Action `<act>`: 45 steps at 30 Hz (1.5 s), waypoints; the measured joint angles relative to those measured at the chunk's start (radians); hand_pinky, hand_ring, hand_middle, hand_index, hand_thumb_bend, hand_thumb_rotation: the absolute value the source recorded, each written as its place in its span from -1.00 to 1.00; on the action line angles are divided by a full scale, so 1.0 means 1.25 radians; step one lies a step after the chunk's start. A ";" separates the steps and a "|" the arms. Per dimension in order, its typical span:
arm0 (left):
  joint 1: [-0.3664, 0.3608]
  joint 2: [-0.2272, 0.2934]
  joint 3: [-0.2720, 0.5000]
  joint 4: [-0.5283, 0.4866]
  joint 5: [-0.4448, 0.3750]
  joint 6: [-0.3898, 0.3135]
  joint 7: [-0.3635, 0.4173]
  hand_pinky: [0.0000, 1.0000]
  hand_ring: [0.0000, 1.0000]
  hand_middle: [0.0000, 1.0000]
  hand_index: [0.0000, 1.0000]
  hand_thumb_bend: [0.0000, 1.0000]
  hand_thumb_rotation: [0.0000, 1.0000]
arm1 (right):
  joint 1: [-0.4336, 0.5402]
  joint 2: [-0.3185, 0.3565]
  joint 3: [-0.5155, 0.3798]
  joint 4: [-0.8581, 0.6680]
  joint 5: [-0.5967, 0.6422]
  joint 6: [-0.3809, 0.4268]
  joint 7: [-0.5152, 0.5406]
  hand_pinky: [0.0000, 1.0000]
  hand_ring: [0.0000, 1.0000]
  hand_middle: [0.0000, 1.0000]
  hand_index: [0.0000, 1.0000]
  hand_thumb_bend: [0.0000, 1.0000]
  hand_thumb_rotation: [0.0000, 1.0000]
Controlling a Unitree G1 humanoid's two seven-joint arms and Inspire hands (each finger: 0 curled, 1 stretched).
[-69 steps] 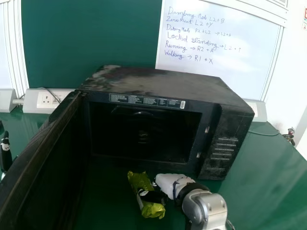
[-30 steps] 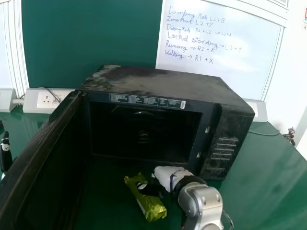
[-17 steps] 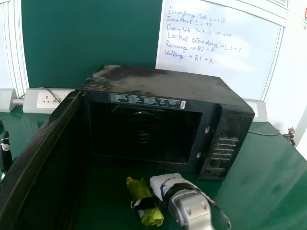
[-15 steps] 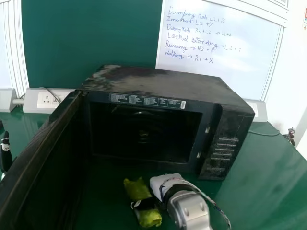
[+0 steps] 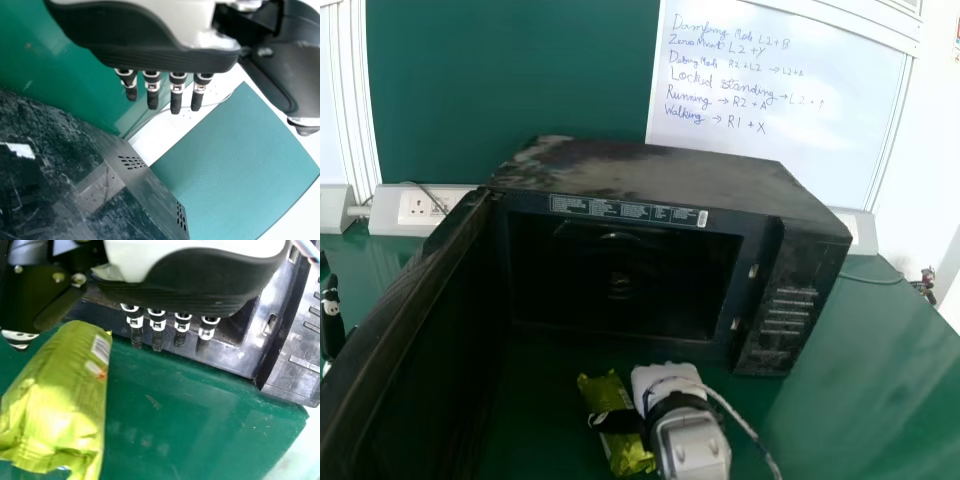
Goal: Put biscuit inside oven
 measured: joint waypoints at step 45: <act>0.002 -0.007 -0.008 -0.015 -0.001 -0.008 0.015 0.30 0.44 0.52 0.56 0.24 -0.98 | 0.066 -0.009 0.095 0.041 -0.096 -0.094 -0.099 0.78 0.92 0.97 0.93 0.47 -0.31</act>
